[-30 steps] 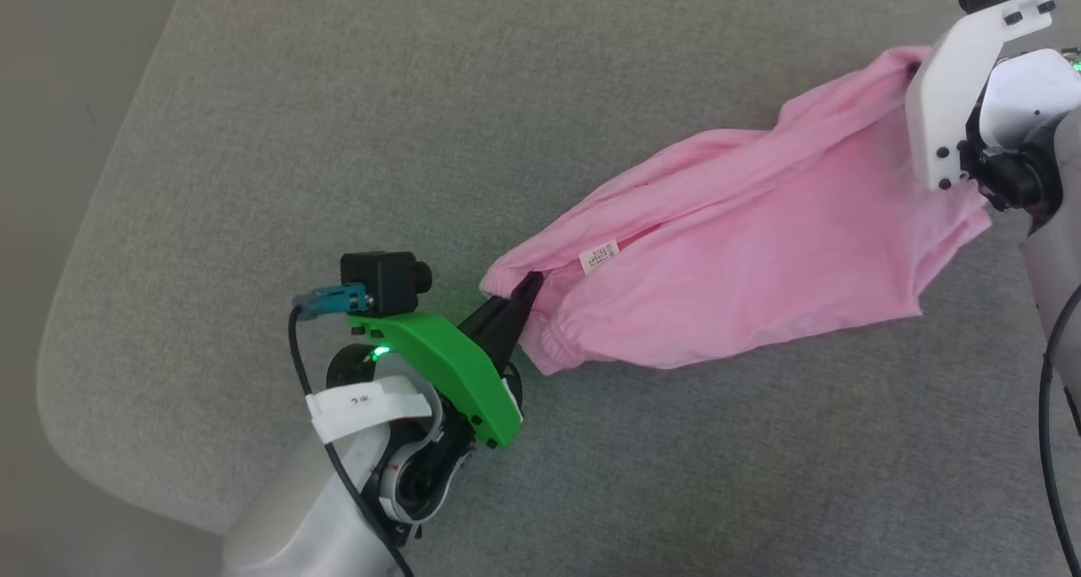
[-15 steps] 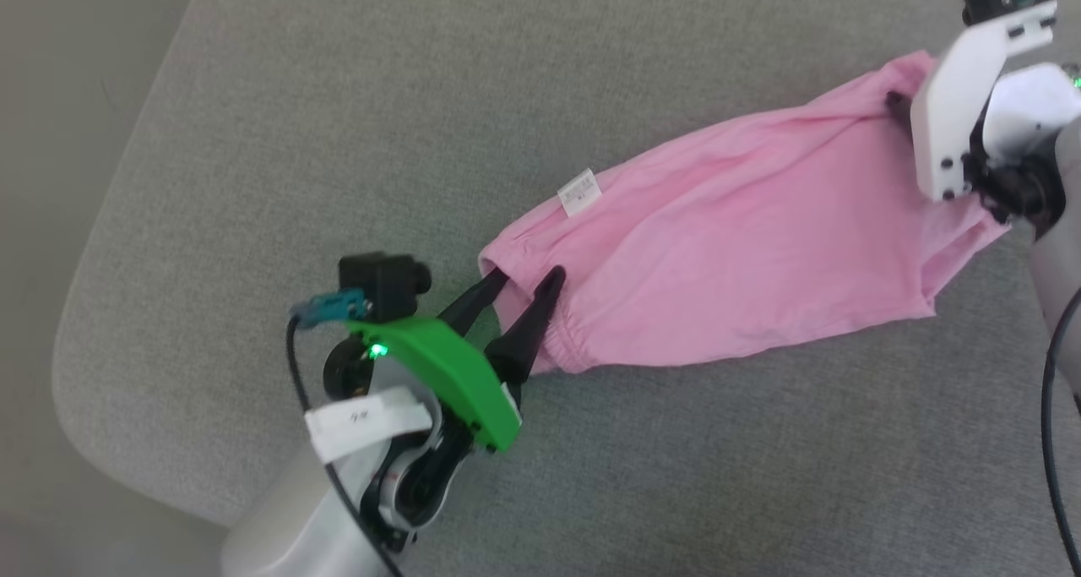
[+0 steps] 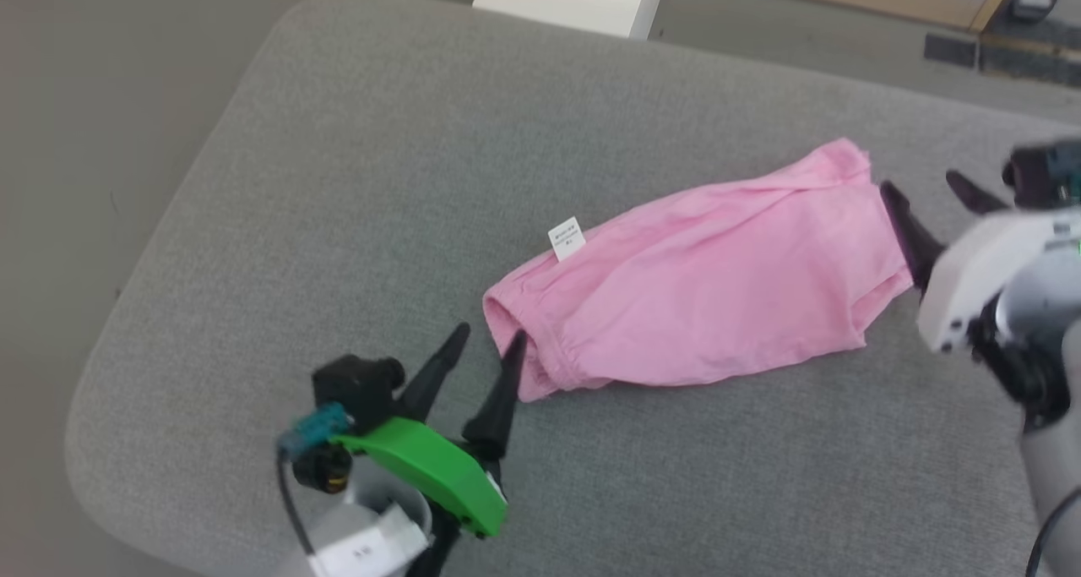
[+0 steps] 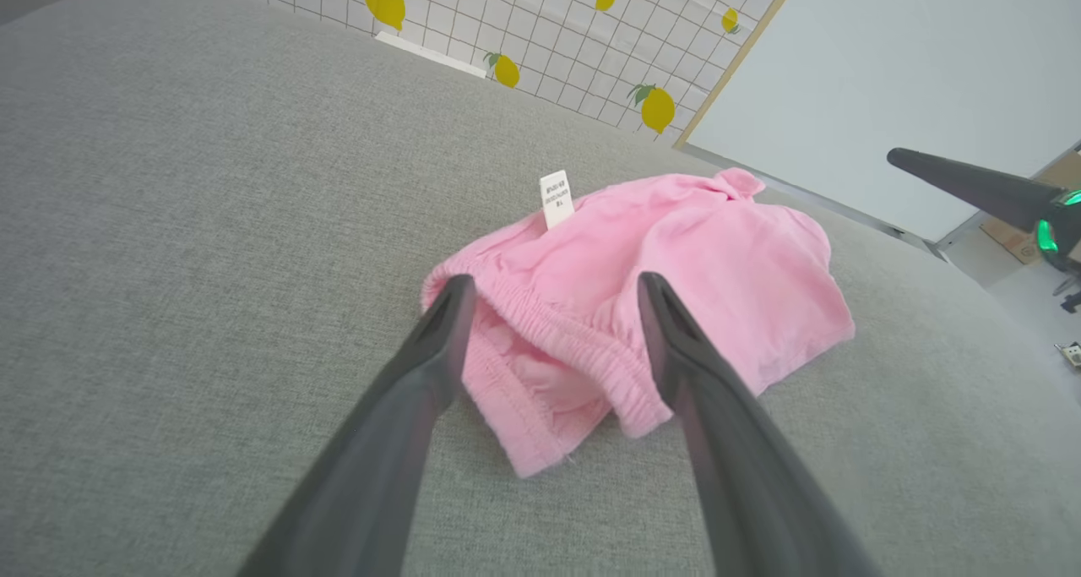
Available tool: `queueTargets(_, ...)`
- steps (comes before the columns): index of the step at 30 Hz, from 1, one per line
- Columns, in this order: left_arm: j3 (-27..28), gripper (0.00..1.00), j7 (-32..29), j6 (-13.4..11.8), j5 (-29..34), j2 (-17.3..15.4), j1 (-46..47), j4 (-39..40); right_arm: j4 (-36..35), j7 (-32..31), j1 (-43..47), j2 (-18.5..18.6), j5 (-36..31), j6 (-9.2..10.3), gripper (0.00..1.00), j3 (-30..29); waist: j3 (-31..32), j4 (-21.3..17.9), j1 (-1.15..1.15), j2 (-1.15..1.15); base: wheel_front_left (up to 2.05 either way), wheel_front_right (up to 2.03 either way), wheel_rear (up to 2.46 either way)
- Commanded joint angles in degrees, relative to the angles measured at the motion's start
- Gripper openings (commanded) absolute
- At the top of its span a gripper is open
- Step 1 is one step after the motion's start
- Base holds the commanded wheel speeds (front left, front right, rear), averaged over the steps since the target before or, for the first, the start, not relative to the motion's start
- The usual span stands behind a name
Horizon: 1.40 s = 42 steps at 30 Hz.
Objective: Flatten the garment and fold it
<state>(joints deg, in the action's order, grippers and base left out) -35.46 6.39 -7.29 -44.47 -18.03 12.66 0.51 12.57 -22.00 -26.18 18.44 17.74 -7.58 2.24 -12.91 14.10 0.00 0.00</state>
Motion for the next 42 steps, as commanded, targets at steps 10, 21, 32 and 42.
queueTargets(10, -5.7, 1.0, 4.9, -0.8, 7.1, 5.6, 2.6, -11.8, -13.9, 2.7, 14.7, -10.7, -4.7, 0.09, 1.0, -9.1, 3.7, -2.3, 0.0, 0.0, 0.0, 0.0, 0.0)
queueTargets(21, -5.8, 1.0, 2.1, -3.0, 6.8, 9.5, 6.9, -26.2, -18.7, 0.9, 16.7, -13.3, -6.0, 0.09, 1.0, -9.1, 3.3, -5.0, 0.0, 0.0, 0.0, 0.0, 0.0)
queueTargets(32, -7.6, 0.93, -5.5, -2.2, 4.9, 10.3, 8.4, -33.4, -20.0, 0.1, 16.9, -13.9, -6.3, 0.09, 1.0, -9.0, 2.4, -6.2, 0.0, 0.0, 0.0, 0.0, 0.0)
queueTargets(42, -9.7, 0.0, -7.7, -0.7, 5.6, 9.7, 9.7, -33.2, -14.7, -0.6, 16.4, -13.8, -7.0, 0.09, 1.0, -8.3, 1.3, -5.8, 0.0, 0.0, 0.0, 0.0, 0.0)
